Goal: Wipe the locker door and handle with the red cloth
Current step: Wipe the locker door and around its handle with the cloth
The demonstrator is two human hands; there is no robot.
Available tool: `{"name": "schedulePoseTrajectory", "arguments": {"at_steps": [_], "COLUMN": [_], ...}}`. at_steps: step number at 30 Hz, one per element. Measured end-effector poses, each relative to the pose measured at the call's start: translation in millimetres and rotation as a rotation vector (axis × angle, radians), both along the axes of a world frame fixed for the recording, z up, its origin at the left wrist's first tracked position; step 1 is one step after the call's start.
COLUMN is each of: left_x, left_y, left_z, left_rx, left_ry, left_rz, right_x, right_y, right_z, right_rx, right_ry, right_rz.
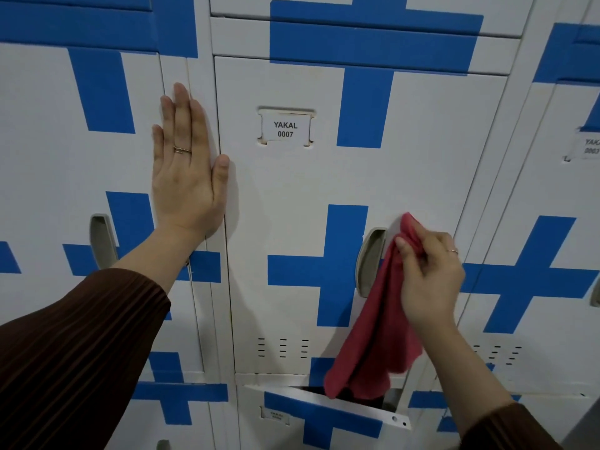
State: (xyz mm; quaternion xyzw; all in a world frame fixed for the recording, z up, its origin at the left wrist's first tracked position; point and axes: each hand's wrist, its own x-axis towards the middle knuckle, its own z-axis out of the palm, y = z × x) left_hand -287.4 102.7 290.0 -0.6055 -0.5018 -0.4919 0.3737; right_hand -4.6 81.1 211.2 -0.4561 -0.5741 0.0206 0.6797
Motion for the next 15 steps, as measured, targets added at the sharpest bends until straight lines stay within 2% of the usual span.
{"name": "schedulePoseTrajectory", "arguments": {"at_steps": [2,5,7,10,13,15], "left_x": [0,0,0,0,0,1], "left_y": [0,1,1,0,0,-1], "left_z": [0,0,0,0,0,0], "left_rx": [0.002,0.005,0.006,0.004,-0.001,-0.002], "left_ry": [0.000,-0.003,-0.004,-0.005,-0.004,-0.004], "left_rz": [-0.002,-0.003,-0.003,-0.009,-0.001,-0.002], "right_x": [-7,-12,-8,-3,-8,-12], "right_y": [2,-4,-7,0,5,7], "right_z": [-9,-46,-61,-46,-11,-4], "right_rx": [0.035,-0.020,-0.019,0.093,0.141,0.190], "right_ry": [-0.101,-0.123,-0.181,-0.254,-0.148,-0.168], "right_rz": [0.008,0.102,0.049,-0.084,-0.117,-0.112]}}
